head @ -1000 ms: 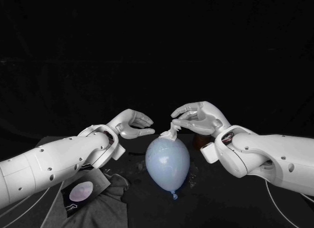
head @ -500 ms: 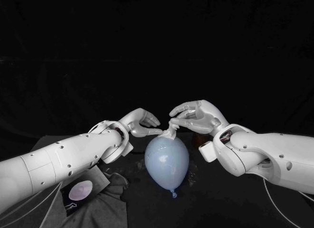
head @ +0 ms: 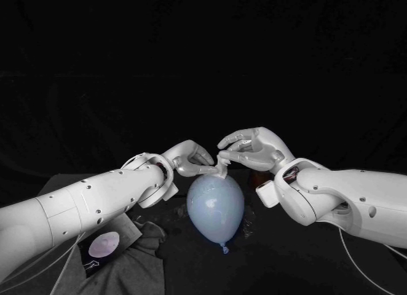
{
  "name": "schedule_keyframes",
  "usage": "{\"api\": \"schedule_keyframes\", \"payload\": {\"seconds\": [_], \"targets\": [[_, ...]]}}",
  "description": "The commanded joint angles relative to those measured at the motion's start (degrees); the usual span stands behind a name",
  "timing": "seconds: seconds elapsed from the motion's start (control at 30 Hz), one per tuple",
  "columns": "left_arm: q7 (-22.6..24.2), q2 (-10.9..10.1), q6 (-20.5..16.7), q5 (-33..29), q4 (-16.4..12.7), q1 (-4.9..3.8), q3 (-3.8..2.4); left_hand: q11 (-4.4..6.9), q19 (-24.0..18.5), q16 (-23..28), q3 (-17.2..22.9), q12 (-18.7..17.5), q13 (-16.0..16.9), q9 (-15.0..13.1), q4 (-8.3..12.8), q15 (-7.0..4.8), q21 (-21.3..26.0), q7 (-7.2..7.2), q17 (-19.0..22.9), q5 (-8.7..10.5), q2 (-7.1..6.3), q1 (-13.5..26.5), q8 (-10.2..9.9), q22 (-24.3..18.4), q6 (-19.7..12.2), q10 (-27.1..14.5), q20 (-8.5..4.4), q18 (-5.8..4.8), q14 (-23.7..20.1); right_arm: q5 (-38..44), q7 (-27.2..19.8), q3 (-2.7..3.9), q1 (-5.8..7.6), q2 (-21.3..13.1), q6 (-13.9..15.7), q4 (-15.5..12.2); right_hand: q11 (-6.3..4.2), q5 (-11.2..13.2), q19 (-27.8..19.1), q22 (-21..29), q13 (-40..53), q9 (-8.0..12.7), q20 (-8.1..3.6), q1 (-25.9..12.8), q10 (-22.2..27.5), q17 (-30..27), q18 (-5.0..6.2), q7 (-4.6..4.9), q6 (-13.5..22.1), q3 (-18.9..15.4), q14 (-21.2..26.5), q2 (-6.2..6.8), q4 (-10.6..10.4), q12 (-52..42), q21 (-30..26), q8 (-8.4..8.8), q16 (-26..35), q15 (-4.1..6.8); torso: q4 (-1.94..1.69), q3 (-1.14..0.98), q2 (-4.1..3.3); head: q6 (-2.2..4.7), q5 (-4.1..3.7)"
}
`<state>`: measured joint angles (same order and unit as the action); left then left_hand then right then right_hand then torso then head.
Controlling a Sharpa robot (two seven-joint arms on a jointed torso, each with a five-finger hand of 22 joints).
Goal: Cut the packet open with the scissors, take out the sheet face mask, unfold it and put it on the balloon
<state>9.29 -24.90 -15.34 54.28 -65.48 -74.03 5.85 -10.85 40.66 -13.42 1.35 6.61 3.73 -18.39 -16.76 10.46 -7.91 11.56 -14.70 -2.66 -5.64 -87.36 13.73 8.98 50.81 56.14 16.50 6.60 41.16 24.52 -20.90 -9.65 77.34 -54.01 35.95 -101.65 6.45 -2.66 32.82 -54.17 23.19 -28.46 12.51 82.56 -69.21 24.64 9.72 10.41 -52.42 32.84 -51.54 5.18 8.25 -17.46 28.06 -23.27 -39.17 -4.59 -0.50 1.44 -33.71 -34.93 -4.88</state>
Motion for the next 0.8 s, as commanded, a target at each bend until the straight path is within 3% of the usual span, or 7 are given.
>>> {"api": "schedule_keyframes", "payload": {"seconds": [0.03,0.3,0.53,0.8], "targets": [[0.1,0.3,3.2,0.4,0.0,-0.01,-0.11,-0.03,0.5,0.4,-0.2,-0.4,0.0,0.1,0.1,0.07,0.3,0.00,0.2,-0.07,0.88,0.2,0.0,-0.1,0.5,0.5,0.00,-0.44,0.3,0.1,-0.7,0.03,-0.01,0.1,0.0,-0.1,-0.40,-0.1,-0.5,0.0,0.0,0.0,0.10,0.7,-0.1,0.1,0.58,-0.12,0.4,3.5,0.0,-1.11,3.8,-0.3,0.2,-0.29,-0.3,0.29,-0.04,-0.02,0.00,-0.09,-0.12],[-0.5,0.7,4.7,0.3,0.6,-0.01,-0.14,0.05,0.6,0.8,0.0,-0.5,0.0,0.3,0.2,0.13,0.5,0.04,0.5,-0.07,1.60,-0.1,-0.2,-0.4,0.8,0.6,-0.04,-0.27,0.1,0.1,-0.7,0.03,-0.01,0.0,0.1,-0.1,-0.42,-0.1,-0.5,-0.2,0.0,-0.1,0.09,0.7,-0.2,0.1,0.59,-0.14,0.4,3.6,0.0,-1.13,3.8,-0.4,0.3,-0.34,-0.4,0.30,-0.03,0.01,0.04,-0.24,-0.24],[-1.2,0.7,5.5,0.3,1.2,-0.01,-0.15,0.43,0.8,1.1,2.0,-0.7,0.0,0.9,0.2,-0.13,1.1,0.05,0.9,-0.07,4.24,-2.1,-0.5,-0.9,1.6,1.1,-0.01,0.09,0.6,0.0,-0.8,0.03,-0.01,-0.1,0.2,-0.2,-0.42,-0.1,-0.5,-0.2,0.0,-0.1,0.09,0.7,-0.2,0.1,0.59,-0.14,0.4,3.6,0.0,-1.13,3.8,-0.4,0.3,-0.34,-0.4,0.30,-0.04,0.00,0.03,-0.25,-0.29],[-1.7,0.7,5.1,-0.5,1.5,-0.01,-0.16,0.74,1.2,1.2,4.9,-0.9,0.0,1.5,0.4,-0.41,1.6,-0.17,1.2,-0.08,6.29,-4.1,-0.8,-1.4,2.3,1.6,0.04,0.38,1.5,0.0,-0.8,0.03,-0.01,-0.3,0.4,-0.3,-0.43,-0.1,-0.5,-0.3,0.0,-0.1,0.09,0.7,-0.2,0.1,0.60,-0.15,0.4,3.6,0.0,-1.15,3.9,-0.4,0.3,-0.38,-0.4,0.31,-0.07,0.00,0.03,-0.38,-0.44]]}}
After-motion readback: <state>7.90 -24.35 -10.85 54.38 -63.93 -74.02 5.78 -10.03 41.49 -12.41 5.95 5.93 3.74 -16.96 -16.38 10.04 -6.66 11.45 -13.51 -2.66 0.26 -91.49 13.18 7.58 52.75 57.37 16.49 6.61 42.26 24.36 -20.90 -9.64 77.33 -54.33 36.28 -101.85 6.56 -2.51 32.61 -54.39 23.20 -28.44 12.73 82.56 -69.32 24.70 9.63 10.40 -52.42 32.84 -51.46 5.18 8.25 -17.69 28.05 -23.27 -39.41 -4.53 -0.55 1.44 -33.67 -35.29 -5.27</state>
